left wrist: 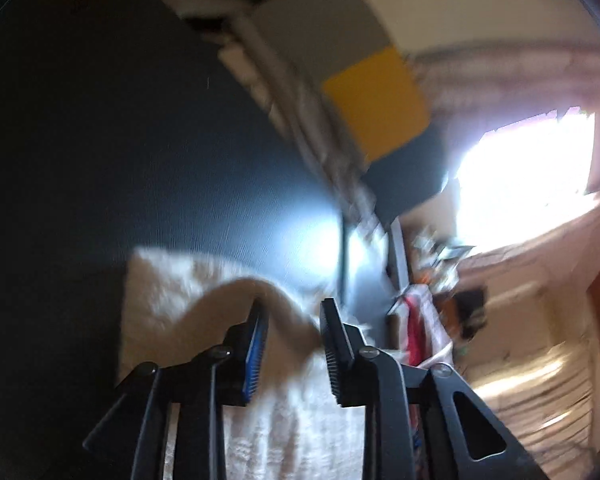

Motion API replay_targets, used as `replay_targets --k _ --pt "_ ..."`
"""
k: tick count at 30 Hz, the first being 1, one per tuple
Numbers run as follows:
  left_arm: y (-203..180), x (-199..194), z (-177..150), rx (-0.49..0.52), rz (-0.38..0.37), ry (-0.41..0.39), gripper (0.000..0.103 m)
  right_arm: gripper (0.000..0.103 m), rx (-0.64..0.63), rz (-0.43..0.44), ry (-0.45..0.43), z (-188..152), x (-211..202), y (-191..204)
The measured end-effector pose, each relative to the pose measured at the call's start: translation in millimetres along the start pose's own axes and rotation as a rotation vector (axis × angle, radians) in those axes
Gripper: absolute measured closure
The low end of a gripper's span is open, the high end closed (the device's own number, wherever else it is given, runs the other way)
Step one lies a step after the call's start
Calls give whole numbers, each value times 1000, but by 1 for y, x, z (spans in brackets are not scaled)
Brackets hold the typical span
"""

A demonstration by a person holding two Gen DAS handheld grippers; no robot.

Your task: Fold clothes

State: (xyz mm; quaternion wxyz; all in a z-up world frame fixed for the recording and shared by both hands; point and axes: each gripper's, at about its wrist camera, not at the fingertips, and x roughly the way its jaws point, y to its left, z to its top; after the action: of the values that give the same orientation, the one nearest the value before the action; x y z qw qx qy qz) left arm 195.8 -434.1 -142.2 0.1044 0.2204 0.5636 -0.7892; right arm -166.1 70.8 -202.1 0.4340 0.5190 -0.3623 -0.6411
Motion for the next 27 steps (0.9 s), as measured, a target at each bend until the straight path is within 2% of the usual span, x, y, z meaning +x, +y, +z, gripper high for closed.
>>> replay_targets --k 1,2,4,7,9,11,13,14,15,16,19,22,23,25,26,27 --pt "2 -7 2 -11 5 -23 76 41 -35 -9 -4 -2 -5 6" --pt "2 -12 3 -7 23 -43 76 33 -100 -28 -4 -6 -9 19" --pt "-2 -21 -2 34 51 -79 76 28 -204 -59 17 -17 -9 39" --pt "-19 -20 -14 174 77 -45 76 27 -341 -93 71 -35 2 63" --pt "-29 -11 -24 289 157 -10 76 23 -436 -143 116 -53 18 73" --pt "-31 9 -37 381 279 36 76 23 -505 -215 148 -61 36 75" --pt "-15 25 -48 385 359 62 78 24 -579 -304 150 -69 44 72" --pt "-7 26 -53 390 366 44 81 26 -627 -337 143 -75 49 71" --pt "-1 21 -59 400 348 -6 84 30 -677 -369 135 -81 55 71" --pt "3 17 -63 402 338 -39 85 32 -711 -389 134 -85 55 69" --pt "-4 14 -67 395 376 -47 85 33 -767 -388 133 -92 49 63" --pt "-19 16 -69 411 454 -31 83 33 -706 -347 161 -77 45 63" --pt "-25 17 -70 423 474 -29 76 32 -643 -327 173 -67 46 67" --pt "-52 21 -83 489 451 -30 75 18 -598 -277 163 -62 19 72" --pt "-64 25 -91 523 418 -18 74 1 -586 -241 154 -62 0 74" --pt "-78 31 -99 562 378 -1 74 0 -574 -205 144 -62 -20 75"
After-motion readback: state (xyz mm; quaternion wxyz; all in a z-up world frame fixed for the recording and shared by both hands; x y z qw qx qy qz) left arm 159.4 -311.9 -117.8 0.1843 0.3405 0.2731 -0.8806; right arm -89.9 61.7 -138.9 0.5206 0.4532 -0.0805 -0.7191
